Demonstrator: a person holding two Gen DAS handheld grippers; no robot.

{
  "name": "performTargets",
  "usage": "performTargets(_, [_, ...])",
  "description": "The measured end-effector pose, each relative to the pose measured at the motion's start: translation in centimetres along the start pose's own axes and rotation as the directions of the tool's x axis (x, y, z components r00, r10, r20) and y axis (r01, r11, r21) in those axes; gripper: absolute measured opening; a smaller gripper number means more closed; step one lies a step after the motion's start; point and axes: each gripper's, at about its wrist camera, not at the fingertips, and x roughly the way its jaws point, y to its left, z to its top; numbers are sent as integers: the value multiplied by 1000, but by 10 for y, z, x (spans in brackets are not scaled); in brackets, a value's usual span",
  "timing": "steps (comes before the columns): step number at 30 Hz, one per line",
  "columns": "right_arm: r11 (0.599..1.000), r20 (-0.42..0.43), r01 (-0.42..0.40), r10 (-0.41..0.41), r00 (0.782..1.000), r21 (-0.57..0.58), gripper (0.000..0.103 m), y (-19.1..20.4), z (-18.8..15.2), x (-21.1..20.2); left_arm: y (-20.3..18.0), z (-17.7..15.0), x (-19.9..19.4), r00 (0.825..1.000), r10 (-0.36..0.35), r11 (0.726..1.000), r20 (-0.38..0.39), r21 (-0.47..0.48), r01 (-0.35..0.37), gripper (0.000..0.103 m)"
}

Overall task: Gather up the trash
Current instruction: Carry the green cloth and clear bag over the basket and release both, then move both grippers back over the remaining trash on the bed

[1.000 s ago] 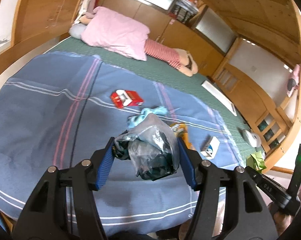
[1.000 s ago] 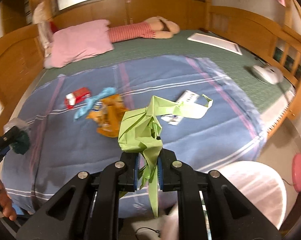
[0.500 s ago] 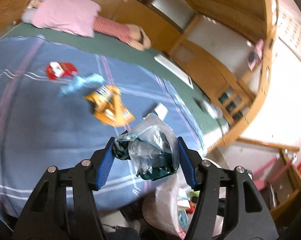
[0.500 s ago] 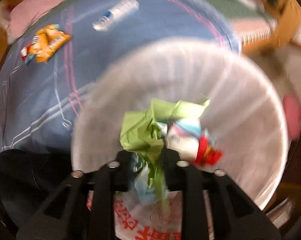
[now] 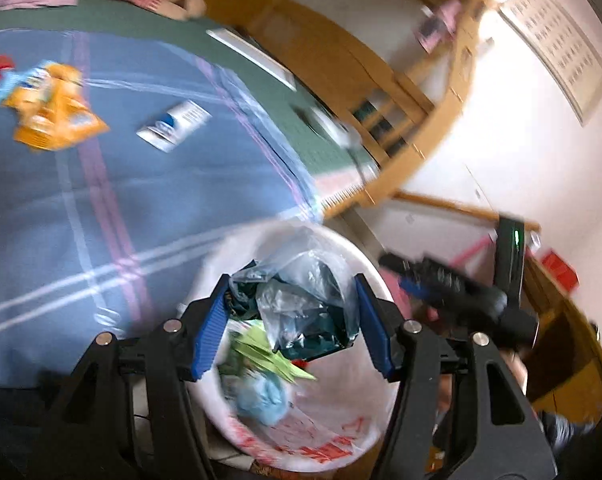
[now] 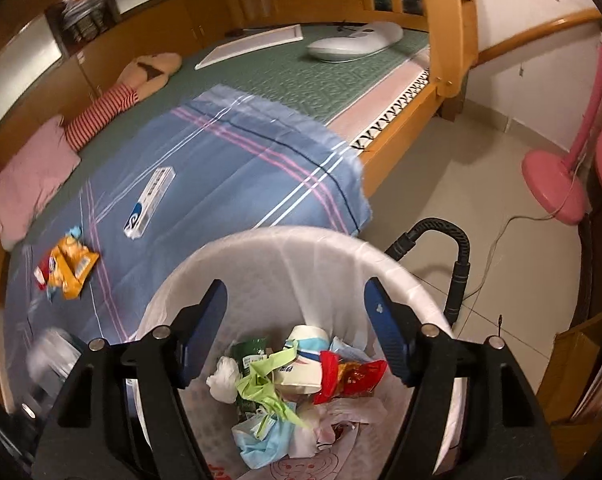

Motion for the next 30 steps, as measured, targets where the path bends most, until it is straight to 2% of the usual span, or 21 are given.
performTargets(2, [1000, -8, -1, 1, 1000, 8, 70, -4, -1, 3, -11, -7, 16, 997, -32, 998, -64, 46, 35, 62])
performTargets(4, [1000, -21, -4, 4, 1000, 18, 70, -6, -1, 9, -20, -15, 33, 988, -51, 995, -148, 79, 64, 67])
performTargets(6, [1000, -27, -7, 8, 1000, 25, 70, -6, -2, 11, -22, -19, 41, 982, -35, 995, -184, 90, 52, 87])
performTargets(7, [1000, -28, -6, 7, 1000, 26, 70, -6, -1, 12, -20, -19, 40, 984, -22, 996, -178, 84, 38, 91])
performTargets(9, [1000, -32, -7, 8, 999, 27, 70, -5, -1, 15, -15, -17, 35, 990, -7, 998, -143, 59, 16, 97])
performTargets(13, [1000, -49, -13, 14, 999, 24, 70, 6, -1, 22, 1, -9, 16, 998, 23, 999, -55, -27, -25, 97])
performTargets(15, [1000, -49, -27, 27, 998, 7, 70, 20, 0, 23, 6, -1, -8, 998, 34, 999, 45, -37, -33, 97])
performTargets(17, [999, -41, -41, 40, 998, -19, 70, 34, -1, 22, 9, 10, -39, 985, 81, 997, 151, -29, -78, 97])
performTargets(18, [998, -37, -45, 44, 998, -33, 70, 41, -1, 22, 13, 17, -62, 968, 120, 993, 219, -26, -117, 97])
performTargets(19, [997, -35, -54, 52, 998, -49, 70, 50, -2, 21, 17, 22, -73, 956, 142, 990, 257, -33, -138, 98])
performTargets(20, [995, -37, -70, 68, 997, -65, 70, 62, -3, 21, 23, 27, -93, 936, 177, 984, 306, -57, -167, 100])
performTargets(23, [987, -47, -121, 117, 992, -106, 70, 96, -5, 21, 44, 36, -131, 895, 264, 963, 360, -144, -226, 99])
performTargets(26, [970, -63, -184, 176, 982, -161, 70, 137, -8, 20, 70, 41, -169, 839, 396, 915, 374, -242, -324, 100])
performTargets(27, [961, -71, -210, 200, 977, -179, 70, 152, -10, 20, 77, 43, -181, 816, 440, 895, 375, -264, -361, 100])
performTargets(29, [944, -94, -249, 234, 968, -218, 70, 181, -11, 21, 90, 53, -202, 758, 534, 843, 374, -303, -445, 100])
performTargets(30, [932, -107, -271, 252, 962, -241, 70, 200, -12, 23, 94, 58, -209, 737, 569, 819, 363, -324, -473, 100])
